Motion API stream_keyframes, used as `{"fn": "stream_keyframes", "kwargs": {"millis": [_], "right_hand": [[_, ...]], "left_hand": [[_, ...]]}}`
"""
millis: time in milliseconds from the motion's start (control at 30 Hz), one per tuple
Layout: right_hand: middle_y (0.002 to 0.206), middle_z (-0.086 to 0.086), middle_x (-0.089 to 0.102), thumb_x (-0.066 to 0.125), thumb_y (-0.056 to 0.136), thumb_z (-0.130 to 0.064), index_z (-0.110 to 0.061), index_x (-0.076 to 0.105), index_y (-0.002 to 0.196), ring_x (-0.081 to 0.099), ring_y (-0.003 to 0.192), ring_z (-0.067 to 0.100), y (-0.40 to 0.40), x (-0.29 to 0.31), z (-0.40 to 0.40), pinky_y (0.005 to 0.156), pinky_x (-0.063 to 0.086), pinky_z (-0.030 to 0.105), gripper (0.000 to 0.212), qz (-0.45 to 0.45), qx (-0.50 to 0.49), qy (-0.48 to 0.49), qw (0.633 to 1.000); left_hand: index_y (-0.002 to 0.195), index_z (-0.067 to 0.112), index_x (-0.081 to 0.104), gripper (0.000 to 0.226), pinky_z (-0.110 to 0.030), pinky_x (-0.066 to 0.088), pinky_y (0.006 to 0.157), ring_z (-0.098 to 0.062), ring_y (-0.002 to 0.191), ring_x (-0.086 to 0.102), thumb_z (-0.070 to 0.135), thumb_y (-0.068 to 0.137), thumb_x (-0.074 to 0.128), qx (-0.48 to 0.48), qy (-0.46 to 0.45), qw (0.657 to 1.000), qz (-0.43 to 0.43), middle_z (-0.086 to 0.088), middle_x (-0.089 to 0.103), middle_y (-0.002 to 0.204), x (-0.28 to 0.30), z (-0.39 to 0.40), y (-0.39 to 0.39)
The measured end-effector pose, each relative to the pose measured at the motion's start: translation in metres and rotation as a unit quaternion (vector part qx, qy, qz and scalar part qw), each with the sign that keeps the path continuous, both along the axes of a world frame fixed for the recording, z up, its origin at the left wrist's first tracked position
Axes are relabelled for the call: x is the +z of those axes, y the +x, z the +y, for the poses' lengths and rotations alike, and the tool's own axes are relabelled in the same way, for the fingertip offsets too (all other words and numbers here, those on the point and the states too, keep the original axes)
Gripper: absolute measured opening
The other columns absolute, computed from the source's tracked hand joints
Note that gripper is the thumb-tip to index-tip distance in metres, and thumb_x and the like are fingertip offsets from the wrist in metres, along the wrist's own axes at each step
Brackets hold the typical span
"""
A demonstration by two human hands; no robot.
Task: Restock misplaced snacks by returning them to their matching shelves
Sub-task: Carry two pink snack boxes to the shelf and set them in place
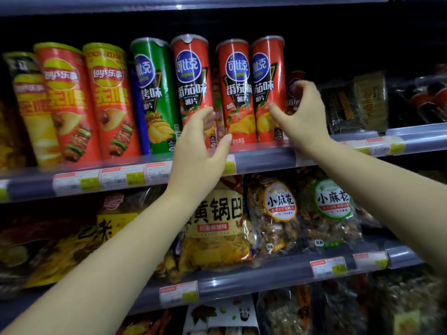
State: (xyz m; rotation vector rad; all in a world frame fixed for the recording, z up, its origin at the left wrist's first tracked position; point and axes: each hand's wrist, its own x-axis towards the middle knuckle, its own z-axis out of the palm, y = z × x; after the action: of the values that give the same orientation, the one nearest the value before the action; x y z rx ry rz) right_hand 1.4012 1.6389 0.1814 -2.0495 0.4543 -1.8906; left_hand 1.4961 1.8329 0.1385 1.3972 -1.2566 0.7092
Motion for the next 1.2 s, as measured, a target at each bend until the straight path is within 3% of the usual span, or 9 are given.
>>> {"fn": "stream_keyframes", "kwargs": {"millis": [167,233,367,600,667,800,900,1000,1200], "right_hand": [[0.115,0.007,0.059,0.069,0.083,-0.027,-0.004,0.051,0.125,0.056,0.102,0.013,-0.024,-0.036,0.044,0.087,0.043,0.011,0.051,-0.016,0.036,-0.04,0.998],[0.11,0.003,0.063,0.07,0.083,-0.024,-0.008,0.055,0.121,0.061,0.098,0.012,-0.037,-0.06,0.061,0.086,0.05,0.019,0.044,0.003,0.068,-0.004,0.998],[0.093,0.001,0.068,0.072,0.082,-0.019,-0.014,0.061,0.108,0.065,0.085,0.012,-0.074,-0.119,0.08,0.075,0.052,0.014,0.028,0.064,0.096,0.111,0.987],[0.087,0.004,0.071,0.068,0.086,-0.031,-0.019,0.065,0.096,0.067,0.078,0.014,-0.178,-0.211,0.087,0.068,0.054,0.023,0.016,0.177,-0.011,0.235,0.956],[0.09,0.006,0.071,0.067,0.086,-0.034,-0.018,0.066,0.099,0.068,0.082,0.017,-0.209,-0.228,0.082,0.074,0.055,0.027,0.021,0.187,-0.041,0.273,0.943],[0.087,0.001,0.072,0.066,0.085,-0.041,-0.024,0.064,0.097,0.067,0.073,0.009,-0.268,-0.255,0.066,0.065,0.053,0.021,0.021,0.193,-0.079,0.328,0.921],[0.089,0.008,0.073,0.065,0.086,-0.04,-0.024,0.063,0.097,0.069,0.074,0.015,-0.307,-0.267,0.045,0.067,0.058,0.031,0.02,0.176,-0.089,0.347,0.917],[0.097,0.017,0.071,0.066,0.087,-0.034,-0.016,0.064,0.101,0.07,0.088,0.027,-0.347,-0.268,0.01,0.082,0.057,0.044,0.022,0.153,-0.09,0.357,0.917],[0.098,0.019,0.07,0.064,0.088,-0.034,-0.017,0.065,0.101,0.068,0.091,0.034,-0.433,-0.25,-0.07,0.082,0.054,0.052,0.021,0.151,-0.088,0.341,0.924]], "left_hand": [[0.132,0.017,0.051,0.044,-0.026,0.048,0.101,-0.006,0.118,0.055,0.023,0.091,0.065,-0.032,0.024,0.999,0.025,0.004,0.059,0.127,-0.025,0.023,-0.001],[0.122,0.021,0.058,0.032,-0.02,0.051,0.093,-0.003,0.107,0.061,0.021,0.09,0.066,-0.059,0.036,0.997,0.04,0.005,0.065,0.115,-0.041,0.025,-0.003],[0.105,0.029,0.063,0.021,-0.01,0.049,0.081,0.002,0.094,0.064,0.016,0.09,0.065,-0.145,0.078,0.981,0.102,0.013,0.068,0.101,-0.085,0.018,-0.014],[0.106,0.033,0.061,0.016,-0.016,0.049,0.078,0.004,0.091,0.063,0.026,0.092,0.063,-0.256,0.227,0.925,0.168,0.016,0.066,0.1,-0.164,-0.028,-0.065],[0.109,0.033,0.06,0.017,-0.015,0.048,0.075,0.007,0.089,0.062,0.031,0.092,0.062,-0.277,0.258,0.909,0.175,0.018,0.065,0.099,-0.18,-0.043,-0.088],[0.107,0.034,0.061,0.016,-0.017,0.049,0.075,0.01,0.087,0.062,0.032,0.091,0.063,-0.319,0.301,0.879,0.186,0.019,0.066,0.097,-0.204,-0.078,-0.137],[0.099,0.039,0.059,0.014,-0.031,0.055,0.085,-0.002,0.092,0.067,0.03,0.091,0.064,-0.347,0.32,0.861,0.192,0.014,0.069,0.1,-0.213,-0.112,-0.175],[0.1,0.042,0.06,0.015,-0.041,0.054,0.092,-0.01,0.098,0.068,0.038,0.087,0.065,-0.368,0.321,0.852,0.187,0.011,0.07,0.103,-0.212,-0.154,-0.216],[0.106,0.043,0.059,0.02,-0.04,0.056,0.088,-0.004,0.094,0.068,0.046,0.086,0.061,-0.377,0.309,0.856,0.174,0.016,0.069,0.102,-0.198,-0.246,-0.31]]}}
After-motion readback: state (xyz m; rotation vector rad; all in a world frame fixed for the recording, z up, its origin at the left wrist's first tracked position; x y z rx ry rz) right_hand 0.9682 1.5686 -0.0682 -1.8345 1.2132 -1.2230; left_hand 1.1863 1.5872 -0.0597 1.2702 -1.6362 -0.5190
